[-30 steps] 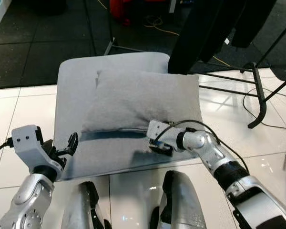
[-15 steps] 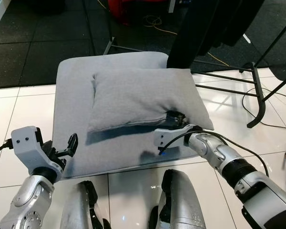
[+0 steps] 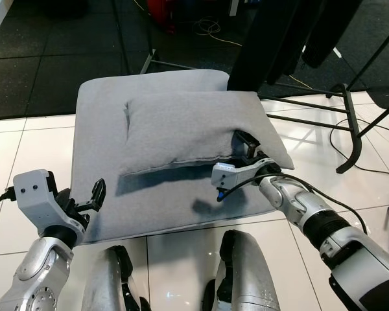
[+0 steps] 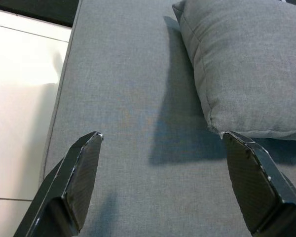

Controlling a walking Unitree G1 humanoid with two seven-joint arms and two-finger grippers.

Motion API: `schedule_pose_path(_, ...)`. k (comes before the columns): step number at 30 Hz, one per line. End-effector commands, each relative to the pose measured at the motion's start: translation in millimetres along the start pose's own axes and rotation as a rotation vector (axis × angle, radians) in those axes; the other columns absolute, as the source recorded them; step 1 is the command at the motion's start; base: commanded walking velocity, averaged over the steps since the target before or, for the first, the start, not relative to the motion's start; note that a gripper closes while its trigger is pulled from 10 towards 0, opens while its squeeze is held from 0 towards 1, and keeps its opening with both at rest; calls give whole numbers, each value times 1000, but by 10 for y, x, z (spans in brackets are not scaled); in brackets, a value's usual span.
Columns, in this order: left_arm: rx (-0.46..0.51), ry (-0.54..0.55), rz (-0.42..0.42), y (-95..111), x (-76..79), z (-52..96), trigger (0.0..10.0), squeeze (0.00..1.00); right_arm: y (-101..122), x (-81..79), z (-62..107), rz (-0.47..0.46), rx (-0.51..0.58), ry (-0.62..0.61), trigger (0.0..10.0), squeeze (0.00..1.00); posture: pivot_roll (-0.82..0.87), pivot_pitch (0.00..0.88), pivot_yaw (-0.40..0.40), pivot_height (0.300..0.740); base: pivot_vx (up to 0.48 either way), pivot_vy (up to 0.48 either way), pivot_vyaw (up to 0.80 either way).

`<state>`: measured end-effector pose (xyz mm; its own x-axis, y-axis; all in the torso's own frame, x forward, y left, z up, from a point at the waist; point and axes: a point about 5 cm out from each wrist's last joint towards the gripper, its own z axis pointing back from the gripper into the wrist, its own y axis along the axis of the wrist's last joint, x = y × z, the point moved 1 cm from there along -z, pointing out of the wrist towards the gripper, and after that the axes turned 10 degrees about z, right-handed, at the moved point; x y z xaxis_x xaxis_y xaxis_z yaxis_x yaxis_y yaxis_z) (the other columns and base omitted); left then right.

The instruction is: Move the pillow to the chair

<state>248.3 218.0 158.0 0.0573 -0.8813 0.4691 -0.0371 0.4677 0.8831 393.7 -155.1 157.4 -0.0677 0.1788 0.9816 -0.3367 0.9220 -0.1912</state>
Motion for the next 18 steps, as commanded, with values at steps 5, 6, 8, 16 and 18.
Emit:
schedule_pose_path(5,-21,14,7,-27,-24,60,10000,0,-33,-95,17,48,-15,8,0,0,-47,372,-55,500,0,0,0)
schedule_pose_path(6,-20,15,6,-20,-27,66,10000,0,-45,-105,21,54,-20,8,0,0,-46,372,-54,500,0,0,0)
schedule_pose_path(8,-20,15,6,-20,-27,66,10000,0,-45,-105,21,54,-20,8,0,0,-46,372,-54,500,0,0,0)
schedule_pose_path(16,-14,12,1,4,-32,57,10000,0,-116,-79,19,57,-48,-4,0,0,-45,363,-42,500,0,0,0)
schedule_pose_path(18,-14,11,0,4,-37,49,10000,0,-133,-69,17,50,-56,-4,0,0,-41,360,-37,500,0,0,0)
